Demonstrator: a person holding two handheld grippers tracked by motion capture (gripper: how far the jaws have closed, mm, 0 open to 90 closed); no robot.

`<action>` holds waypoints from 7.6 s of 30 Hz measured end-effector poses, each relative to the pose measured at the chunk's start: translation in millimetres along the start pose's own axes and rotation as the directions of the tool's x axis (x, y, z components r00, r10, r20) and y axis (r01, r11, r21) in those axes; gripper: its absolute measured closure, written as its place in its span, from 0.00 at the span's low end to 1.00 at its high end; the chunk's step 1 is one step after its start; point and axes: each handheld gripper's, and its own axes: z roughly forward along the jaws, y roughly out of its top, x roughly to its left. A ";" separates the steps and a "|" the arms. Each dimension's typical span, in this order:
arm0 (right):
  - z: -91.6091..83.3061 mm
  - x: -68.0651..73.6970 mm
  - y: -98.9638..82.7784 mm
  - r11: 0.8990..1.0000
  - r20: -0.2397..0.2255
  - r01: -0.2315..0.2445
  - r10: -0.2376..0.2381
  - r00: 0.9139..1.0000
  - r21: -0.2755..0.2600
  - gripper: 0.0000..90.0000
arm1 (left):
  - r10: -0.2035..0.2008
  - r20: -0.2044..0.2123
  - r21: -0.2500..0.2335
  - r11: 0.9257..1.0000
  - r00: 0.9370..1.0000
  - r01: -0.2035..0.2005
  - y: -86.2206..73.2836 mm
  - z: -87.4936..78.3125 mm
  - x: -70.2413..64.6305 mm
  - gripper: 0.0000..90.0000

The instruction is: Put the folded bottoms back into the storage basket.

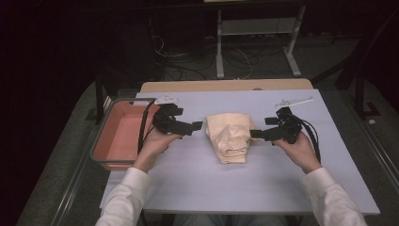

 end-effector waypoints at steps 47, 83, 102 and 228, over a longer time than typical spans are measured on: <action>38.6 -17.0 -26.9 0.987 0.042 -0.158 0.157 0.987 0.031 0.00 | -0.175 -0.031 0.009 0.984 0.984 0.175 -15.5 61.2 31.5 0.00; 61.8 -7.6 -41.8 0.942 0.104 -0.308 0.296 0.950 0.132 0.08 | -0.301 -0.010 0.105 0.948 0.953 0.301 -42.8 119.6 46.2 0.00; 69.6 -4.9 -43.2 0.913 0.042 -0.374 0.372 0.927 0.164 0.31 | -0.412 0.017 0.090 0.908 0.911 0.409 -54.6 124.3 53.4 0.22; 28.0 96.9 51.9 0.973 -0.077 -0.227 0.230 0.970 0.052 0.68 | -0.300 0.041 -0.068 0.951 0.953 0.302 37.5 -2.7 21.0 0.77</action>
